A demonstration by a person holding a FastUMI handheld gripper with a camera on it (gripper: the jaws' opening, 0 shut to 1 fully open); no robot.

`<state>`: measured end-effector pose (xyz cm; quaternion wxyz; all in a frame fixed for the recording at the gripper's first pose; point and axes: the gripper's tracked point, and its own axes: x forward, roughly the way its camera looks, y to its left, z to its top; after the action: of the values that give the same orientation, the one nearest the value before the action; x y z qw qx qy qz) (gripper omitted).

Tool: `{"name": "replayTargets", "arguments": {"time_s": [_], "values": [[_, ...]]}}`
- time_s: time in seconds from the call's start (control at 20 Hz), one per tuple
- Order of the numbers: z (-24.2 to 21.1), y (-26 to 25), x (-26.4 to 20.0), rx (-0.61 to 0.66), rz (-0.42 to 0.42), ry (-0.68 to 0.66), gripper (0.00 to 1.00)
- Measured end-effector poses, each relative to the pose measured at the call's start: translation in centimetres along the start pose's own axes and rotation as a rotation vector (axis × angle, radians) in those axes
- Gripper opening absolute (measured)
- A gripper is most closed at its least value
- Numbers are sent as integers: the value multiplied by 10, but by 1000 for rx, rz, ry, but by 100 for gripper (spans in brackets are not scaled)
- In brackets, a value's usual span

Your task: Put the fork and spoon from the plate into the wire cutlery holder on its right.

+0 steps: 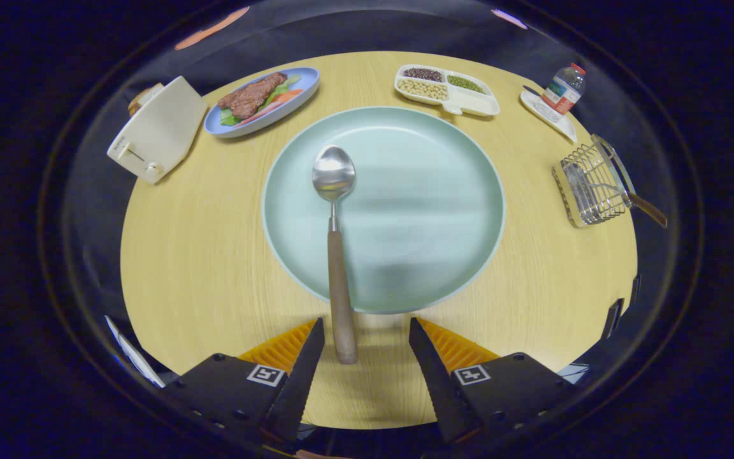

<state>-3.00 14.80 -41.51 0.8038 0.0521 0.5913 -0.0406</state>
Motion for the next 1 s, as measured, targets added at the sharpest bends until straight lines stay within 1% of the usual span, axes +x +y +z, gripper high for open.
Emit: {"name": "replayTargets", "arguments": {"time_s": [0.05, 0.1, 0.15, 0.25, 0.35, 0.5, 0.75, 1.0], "values": [[1, -3, 3, 6, -21, 0, 73], [4, 1, 2, 17, -13, 0, 65], [7, 4, 5, 13, -13, -7, 55], [11, 1, 4, -7, -46, -19, 36], [10, 11, 1, -21, -10, -24, 17], [17, 8, -12, -56, -9, -74, 1], [23, -1, -35, -96, 48, -138, 1], [24, -33, -67, -145, 81, -188, 1]]}}
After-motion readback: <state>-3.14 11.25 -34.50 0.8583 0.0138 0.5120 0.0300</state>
